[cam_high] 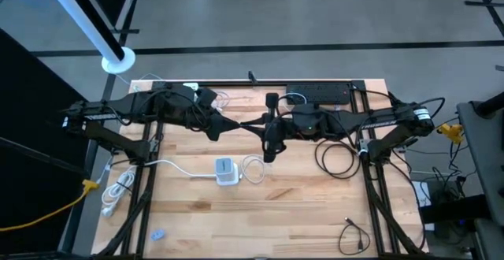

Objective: Insert USB
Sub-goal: Insert the bottom white charger cable into the bottom white outlet extension

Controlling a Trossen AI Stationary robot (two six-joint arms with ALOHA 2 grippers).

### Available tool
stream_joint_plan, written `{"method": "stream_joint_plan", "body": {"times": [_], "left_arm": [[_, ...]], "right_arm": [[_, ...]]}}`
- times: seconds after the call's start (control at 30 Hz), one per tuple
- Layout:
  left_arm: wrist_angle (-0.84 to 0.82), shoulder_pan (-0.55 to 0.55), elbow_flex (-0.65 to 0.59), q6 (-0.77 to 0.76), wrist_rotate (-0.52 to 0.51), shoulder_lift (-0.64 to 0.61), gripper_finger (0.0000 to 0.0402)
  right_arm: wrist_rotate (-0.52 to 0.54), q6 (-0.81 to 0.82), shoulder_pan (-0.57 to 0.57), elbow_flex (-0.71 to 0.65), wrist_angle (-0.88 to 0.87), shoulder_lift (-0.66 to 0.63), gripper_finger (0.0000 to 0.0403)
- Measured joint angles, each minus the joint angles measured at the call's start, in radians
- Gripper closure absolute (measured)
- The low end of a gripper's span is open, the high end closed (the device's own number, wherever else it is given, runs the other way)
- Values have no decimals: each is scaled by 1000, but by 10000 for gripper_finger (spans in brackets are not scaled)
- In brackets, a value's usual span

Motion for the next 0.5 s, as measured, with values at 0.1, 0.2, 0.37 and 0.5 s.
{"method": "stream_joint_plan", "body": {"times": [0.1,0.2,0.37,0.5], "left_arm": [[5,1,0,0,0,0,364],[9,0,0,0,0,0,364],[9,0,0,0,0,0,364],[9,0,0,0,0,0,364]], "right_arm": [[8,-9,0,0,-5,0,363],[9,-13,0,0,-10,1,336],[30,-13,0,0,-14,2,307],[47,-14,0,0,-11,2,312]]}}
